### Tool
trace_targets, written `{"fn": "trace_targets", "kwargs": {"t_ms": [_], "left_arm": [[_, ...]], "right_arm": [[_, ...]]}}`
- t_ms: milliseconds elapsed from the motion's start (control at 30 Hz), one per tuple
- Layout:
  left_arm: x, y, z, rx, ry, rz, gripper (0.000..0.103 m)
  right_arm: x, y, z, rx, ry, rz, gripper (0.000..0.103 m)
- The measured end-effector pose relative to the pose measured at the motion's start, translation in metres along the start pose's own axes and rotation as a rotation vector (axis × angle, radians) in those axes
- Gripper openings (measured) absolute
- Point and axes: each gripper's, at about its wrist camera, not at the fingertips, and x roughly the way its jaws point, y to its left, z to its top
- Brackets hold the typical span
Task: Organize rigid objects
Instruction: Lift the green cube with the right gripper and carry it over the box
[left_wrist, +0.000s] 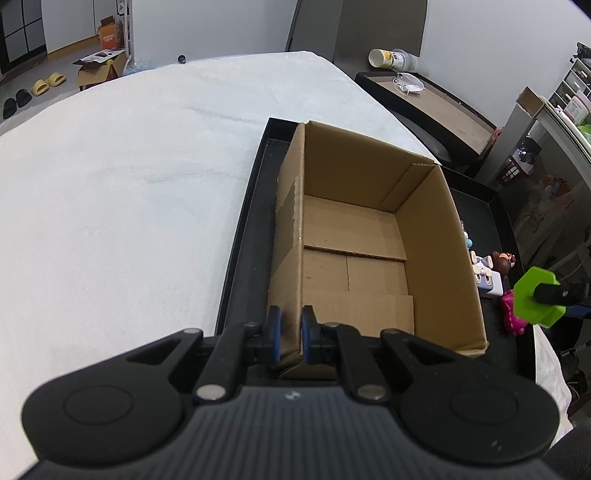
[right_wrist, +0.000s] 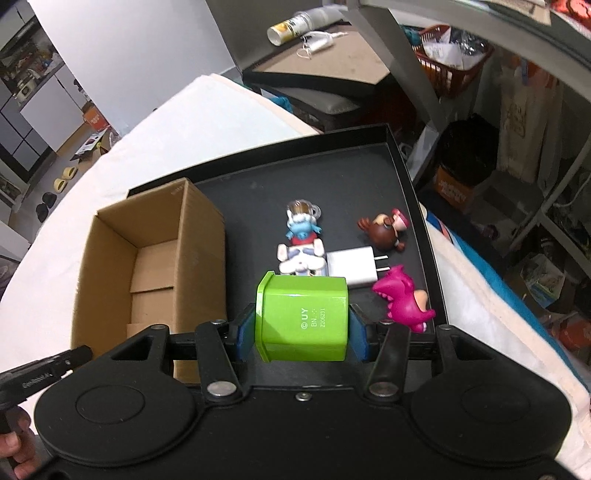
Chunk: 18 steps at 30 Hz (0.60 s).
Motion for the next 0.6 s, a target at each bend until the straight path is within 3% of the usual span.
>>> {"fn": "trace_targets", "kwargs": {"t_ms": [600], "left_arm": [[-0.001, 0.004, -0.002, 0.002, -0.006, -0.019, 0.010]], "right_arm": [[-0.014, 0.056, 0.016, -0.069, -0.045, 0.057, 0.050]]}}
